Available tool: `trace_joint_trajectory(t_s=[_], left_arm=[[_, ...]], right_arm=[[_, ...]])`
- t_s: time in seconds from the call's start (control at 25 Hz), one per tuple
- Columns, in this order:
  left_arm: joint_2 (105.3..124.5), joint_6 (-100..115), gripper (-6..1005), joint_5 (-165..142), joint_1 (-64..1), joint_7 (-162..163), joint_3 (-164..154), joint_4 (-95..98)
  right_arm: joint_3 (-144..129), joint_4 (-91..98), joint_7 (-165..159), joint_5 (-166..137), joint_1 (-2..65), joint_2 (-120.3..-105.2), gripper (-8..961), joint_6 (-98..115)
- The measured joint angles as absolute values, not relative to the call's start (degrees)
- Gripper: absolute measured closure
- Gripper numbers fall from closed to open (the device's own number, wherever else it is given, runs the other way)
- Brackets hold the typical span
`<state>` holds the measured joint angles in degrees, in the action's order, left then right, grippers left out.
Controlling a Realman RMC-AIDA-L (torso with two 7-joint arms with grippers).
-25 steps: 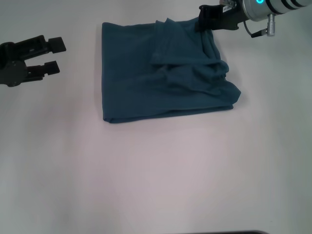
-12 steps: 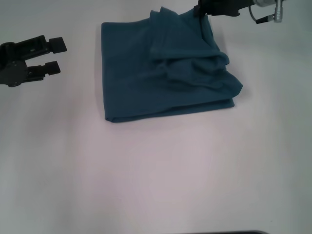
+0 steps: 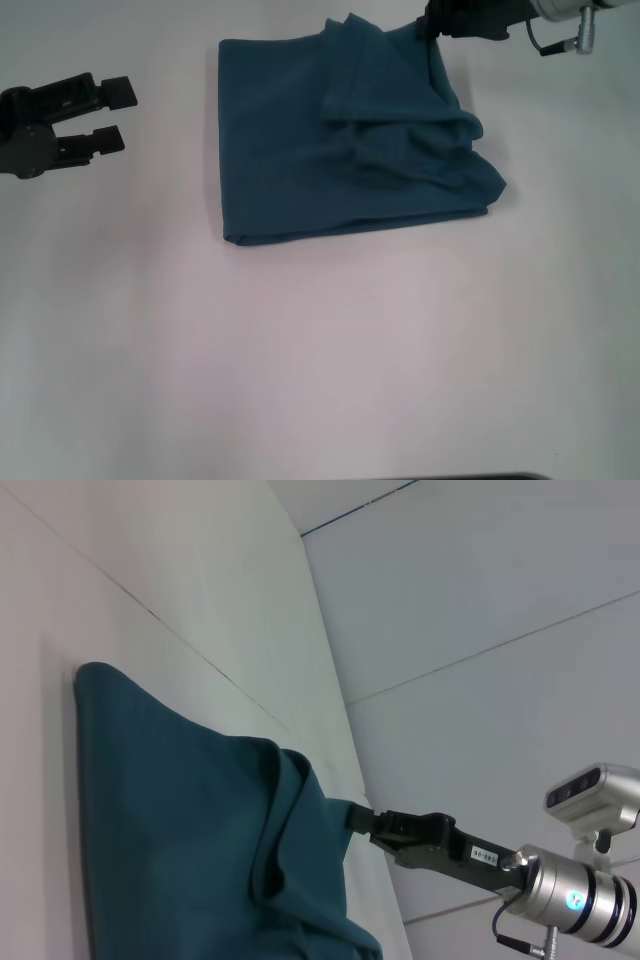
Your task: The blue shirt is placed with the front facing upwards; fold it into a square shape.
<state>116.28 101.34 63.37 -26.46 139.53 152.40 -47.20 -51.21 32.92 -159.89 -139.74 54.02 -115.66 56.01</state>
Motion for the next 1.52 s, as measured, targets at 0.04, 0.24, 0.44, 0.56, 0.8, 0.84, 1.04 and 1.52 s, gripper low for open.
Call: trace_joint_trajectory(t_s=[0.04,0.24,0.44,0.56,0.8,0.84,1.04,1.52], left_arm=[[116.28,101.3,53,63.4,-26.5,139.5,152.4,-47.2],[116.35,101.0,53,63.4,-26.5,139.6,152.4,-47.2],[116.37,100.9,54,63.4,-26.5,139.5,152.4,-47.0],[116.37,100.8,54,63.4,-26.5,139.5,152.4,-46.8],[116.37,100.8,53,63.4,-26.4,139.4,152.4,-46.7],[116.37,100.8,53,63.4,-26.4,139.4,152.4,-46.7],[116.37,100.8,54,63.4,-26.4,139.3,152.4,-46.6],[116.14,101.1,54,63.6,-26.1,139.5,152.6,-46.6]], right_arm=[[-51.3,32.8,-160.0,-139.8,53.8,-115.66,949,55.7],[-51.6,32.6,-160.4,-139.9,53.2,-115.66,948,54.9],[-51.7,32.5,-160.9,-141.3,52.8,-115.77,948,53.9],[-51.7,32.2,-161.3,-142.3,52.8,-115.89,947,53.4],[-51.7,32.0,-161.2,-143.0,52.5,-115.7,947,53.1],[-51.7,32.0,-161.3,-143.6,52.4,-115.62,947,53.1],[-51.2,32.1,-162.1,-147.5,52.4,-115.2,946,51.2],[-51.2,36.9,-159.0,-143.5,51.7,-113.65,752,58.6]])
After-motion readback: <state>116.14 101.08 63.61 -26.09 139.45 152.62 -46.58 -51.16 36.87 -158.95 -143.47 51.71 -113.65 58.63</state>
